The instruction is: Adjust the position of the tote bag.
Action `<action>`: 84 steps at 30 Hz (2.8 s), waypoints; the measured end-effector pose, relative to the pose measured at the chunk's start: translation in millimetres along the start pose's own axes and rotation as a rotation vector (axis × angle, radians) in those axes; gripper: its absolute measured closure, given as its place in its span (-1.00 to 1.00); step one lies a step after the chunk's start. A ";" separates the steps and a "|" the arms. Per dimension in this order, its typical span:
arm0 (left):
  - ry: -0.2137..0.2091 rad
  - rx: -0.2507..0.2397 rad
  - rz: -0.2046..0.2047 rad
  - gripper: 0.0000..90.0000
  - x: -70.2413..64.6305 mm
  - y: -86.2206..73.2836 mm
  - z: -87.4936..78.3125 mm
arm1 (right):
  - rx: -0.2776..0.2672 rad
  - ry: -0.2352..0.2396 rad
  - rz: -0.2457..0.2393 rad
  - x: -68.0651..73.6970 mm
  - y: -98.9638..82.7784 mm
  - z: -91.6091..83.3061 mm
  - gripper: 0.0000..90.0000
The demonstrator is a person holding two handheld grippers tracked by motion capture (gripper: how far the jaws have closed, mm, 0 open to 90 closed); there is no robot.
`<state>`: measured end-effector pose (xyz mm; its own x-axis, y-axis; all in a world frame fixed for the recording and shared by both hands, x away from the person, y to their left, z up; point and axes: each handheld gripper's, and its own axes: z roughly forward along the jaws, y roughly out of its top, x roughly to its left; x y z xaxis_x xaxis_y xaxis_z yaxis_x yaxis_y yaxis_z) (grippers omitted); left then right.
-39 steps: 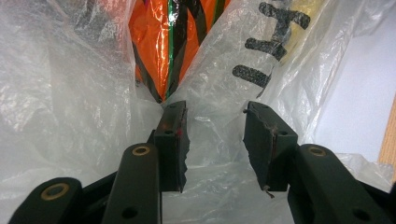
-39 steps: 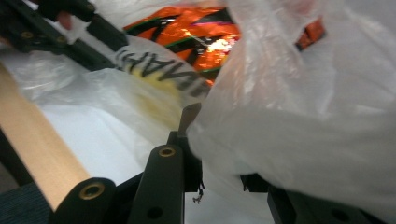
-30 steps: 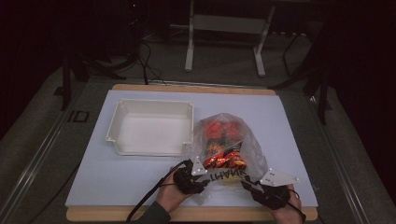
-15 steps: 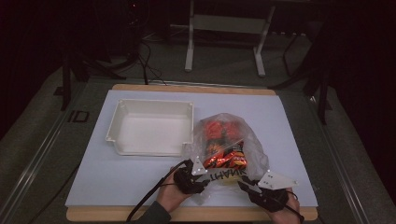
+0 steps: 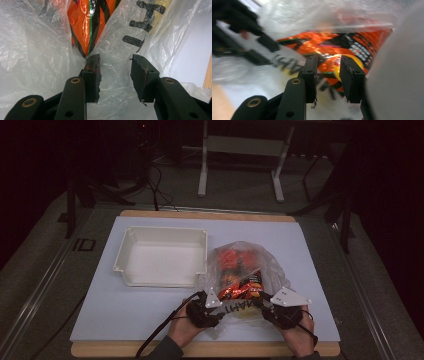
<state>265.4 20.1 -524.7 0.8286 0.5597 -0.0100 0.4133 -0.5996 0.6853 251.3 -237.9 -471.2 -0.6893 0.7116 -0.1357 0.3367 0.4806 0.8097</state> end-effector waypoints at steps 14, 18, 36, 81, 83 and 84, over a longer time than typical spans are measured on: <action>0.002 0.004 -0.008 0.32 1.1 -1.9 1.3 | 0.151 -0.061 -0.049 -23.0 -15.5 33.1 0.18; 0.005 0.010 -0.007 0.32 1.5 -2.1 1.8 | 0.193 -0.051 -0.045 -28.2 -27.0 34.3 0.14; 0.075 0.032 -0.007 0.46 7.0 -4.7 -0.8 | 0.249 -0.037 0.052 -56.5 -56.2 25.1 0.36; 0.228 -0.061 0.006 0.40 9.5 -15.2 -27.7 | 0.095 -0.135 0.160 -71.5 -40.8 -2.2 0.58; 0.221 -0.071 0.015 0.40 7.1 -15.6 -32.0 | 0.083 -0.125 0.141 -67.7 -37.1 -6.6 0.58; 0.214 -0.077 0.014 0.39 6.3 -15.7 -34.4 | 0.084 -0.123 0.128 -65.9 -35.3 -8.5 0.58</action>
<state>251.2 52.7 -510.4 0.7317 0.6653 0.1486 0.3655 -0.5669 0.7383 279.3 -306.1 -486.0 -0.5557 0.8243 -0.1081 0.4723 0.4200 0.7750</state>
